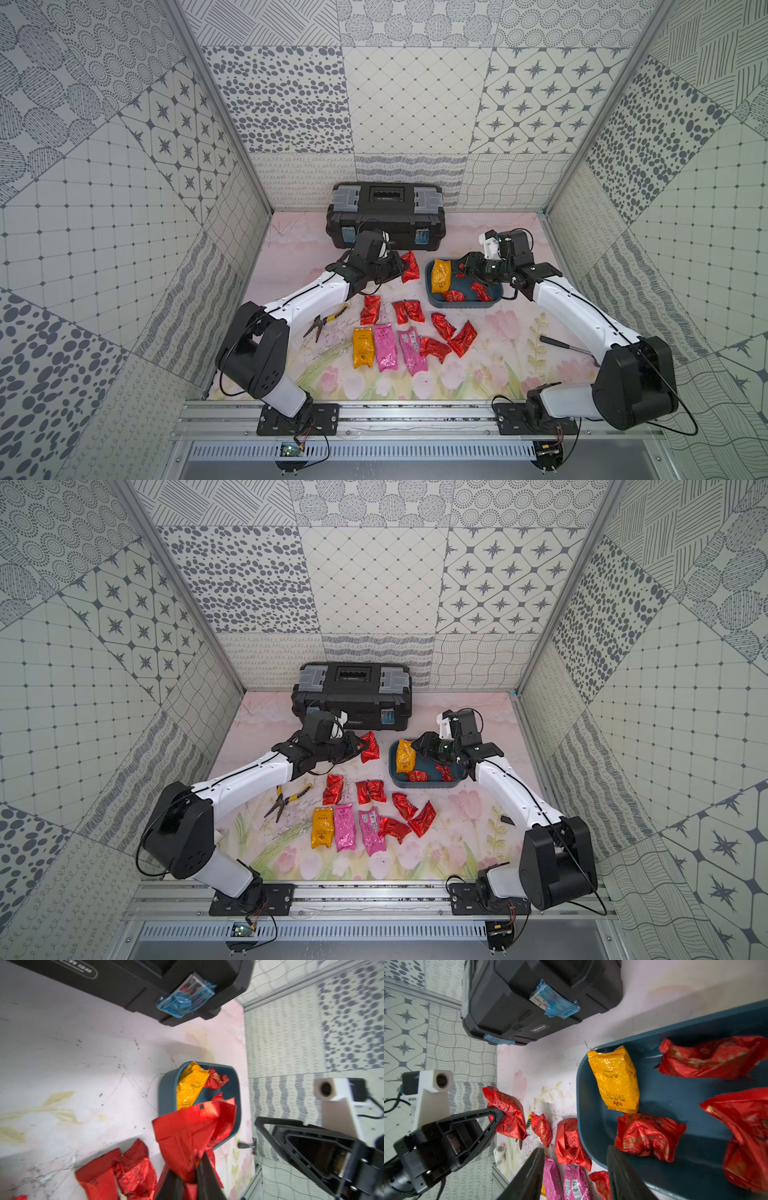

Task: Take the tea bags out of the storage box
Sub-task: Place the tea bag at the center of the board.

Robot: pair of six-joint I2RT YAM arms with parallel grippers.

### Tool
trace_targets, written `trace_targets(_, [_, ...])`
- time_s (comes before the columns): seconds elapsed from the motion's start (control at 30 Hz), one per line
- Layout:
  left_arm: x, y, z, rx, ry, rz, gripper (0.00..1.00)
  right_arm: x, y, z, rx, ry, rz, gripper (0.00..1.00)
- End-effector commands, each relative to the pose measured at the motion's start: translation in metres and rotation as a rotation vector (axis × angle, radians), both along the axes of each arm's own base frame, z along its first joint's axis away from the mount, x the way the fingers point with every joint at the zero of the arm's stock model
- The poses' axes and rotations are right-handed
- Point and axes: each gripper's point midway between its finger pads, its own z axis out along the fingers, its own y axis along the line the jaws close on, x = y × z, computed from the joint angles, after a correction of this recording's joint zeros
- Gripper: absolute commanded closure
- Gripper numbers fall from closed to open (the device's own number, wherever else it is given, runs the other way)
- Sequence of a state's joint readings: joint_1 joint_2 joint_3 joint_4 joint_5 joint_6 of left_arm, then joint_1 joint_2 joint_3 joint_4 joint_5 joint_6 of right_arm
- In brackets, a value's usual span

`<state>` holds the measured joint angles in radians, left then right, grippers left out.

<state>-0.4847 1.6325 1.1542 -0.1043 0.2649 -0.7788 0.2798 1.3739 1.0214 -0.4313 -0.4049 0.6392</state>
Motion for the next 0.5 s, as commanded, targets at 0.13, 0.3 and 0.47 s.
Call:
trace_targets(0.13, [-0.027, 0.044, -0.091, 0.437, 0.239, -0.172, 0.98, 0.006, -0.015, 0.002, -0.128, -0.032, -0.011, 0.48])
trace_targets(0.3, [-0.018, 0.043, -0.11, 0.475, 0.257, -0.19, 0.97, 0.012, -0.017, -0.01, -0.173, -0.021, 0.005, 0.48])
trace_targets(0.47, [-0.013, 0.048, -0.13, 0.541, 0.286, -0.206, 0.95, 0.022, -0.013, -0.022, -0.193, -0.001, 0.039, 0.48])
